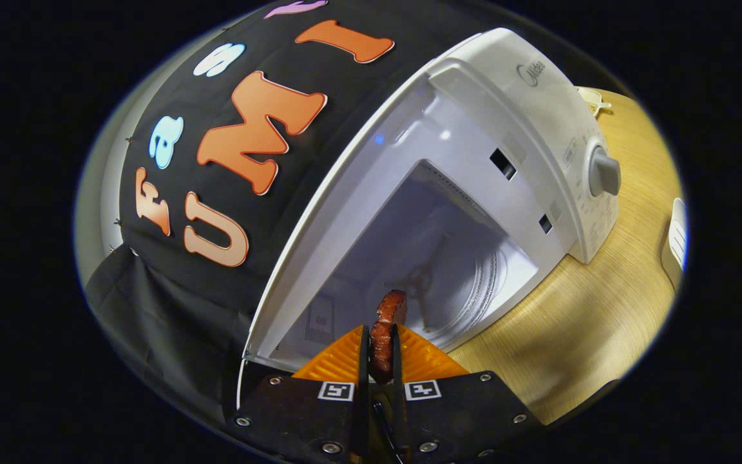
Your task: Open the microwave, put the food inside, and close the microwave door.
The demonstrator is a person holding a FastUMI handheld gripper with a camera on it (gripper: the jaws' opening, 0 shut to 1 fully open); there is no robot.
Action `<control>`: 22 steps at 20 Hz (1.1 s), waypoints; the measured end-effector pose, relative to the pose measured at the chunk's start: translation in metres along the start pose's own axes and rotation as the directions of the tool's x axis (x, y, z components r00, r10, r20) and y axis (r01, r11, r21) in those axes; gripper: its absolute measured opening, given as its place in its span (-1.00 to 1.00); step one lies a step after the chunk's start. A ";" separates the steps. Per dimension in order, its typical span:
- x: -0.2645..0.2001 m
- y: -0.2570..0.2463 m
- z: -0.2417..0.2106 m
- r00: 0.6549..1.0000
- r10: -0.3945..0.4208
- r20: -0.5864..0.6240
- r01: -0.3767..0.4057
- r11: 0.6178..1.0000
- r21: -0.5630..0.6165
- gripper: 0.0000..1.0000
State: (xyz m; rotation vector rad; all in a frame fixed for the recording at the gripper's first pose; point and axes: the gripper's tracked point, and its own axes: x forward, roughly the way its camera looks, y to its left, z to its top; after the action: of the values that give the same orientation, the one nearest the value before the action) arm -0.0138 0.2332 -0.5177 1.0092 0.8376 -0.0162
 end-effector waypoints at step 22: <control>0.049 -0.012 0.001 0.981 -0.122 0.148 0.151 0.968 -0.201 0.92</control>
State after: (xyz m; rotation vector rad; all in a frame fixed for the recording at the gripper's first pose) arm 0.0164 0.2430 -0.5565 0.7407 0.7665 -0.1103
